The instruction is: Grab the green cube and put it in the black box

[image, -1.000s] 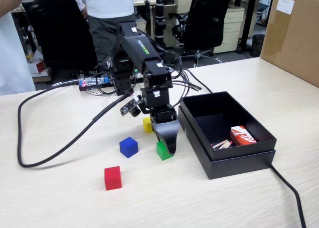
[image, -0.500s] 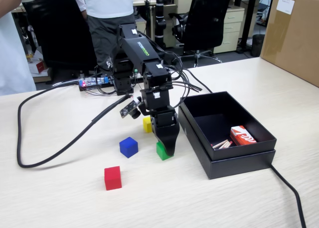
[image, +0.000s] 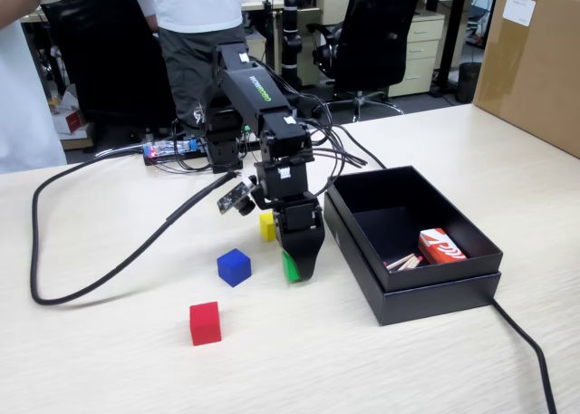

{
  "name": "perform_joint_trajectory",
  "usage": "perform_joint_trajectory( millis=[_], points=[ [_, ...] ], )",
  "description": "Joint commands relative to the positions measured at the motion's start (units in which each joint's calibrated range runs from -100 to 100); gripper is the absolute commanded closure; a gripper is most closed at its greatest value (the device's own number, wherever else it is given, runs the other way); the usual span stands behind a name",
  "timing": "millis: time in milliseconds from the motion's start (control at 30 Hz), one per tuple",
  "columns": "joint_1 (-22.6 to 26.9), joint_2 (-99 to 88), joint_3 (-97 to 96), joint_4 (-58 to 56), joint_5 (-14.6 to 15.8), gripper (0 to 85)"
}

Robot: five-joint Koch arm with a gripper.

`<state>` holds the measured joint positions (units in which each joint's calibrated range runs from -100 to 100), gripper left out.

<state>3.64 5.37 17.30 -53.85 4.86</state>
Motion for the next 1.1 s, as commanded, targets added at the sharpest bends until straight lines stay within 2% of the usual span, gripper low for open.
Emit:
perform_joint_trajectory(
  millis=[0,267,333,467,667,1067],
  points=[
    [1.17,-13.92,2.83,-2.61,0.44,84.6],
    [8.11,-30.9,6.46,-8.83,3.76,84.6],
    [11.53,-28.49,9.63,-9.34,6.11,84.6],
    [13.43,-20.23,11.8,-9.09,7.52,84.6],
    [12.65,-3.59,18.79,-8.91,7.37,84.6],
    [12.06,8.68,19.6,-8.91,7.47,84.5]
  ],
)
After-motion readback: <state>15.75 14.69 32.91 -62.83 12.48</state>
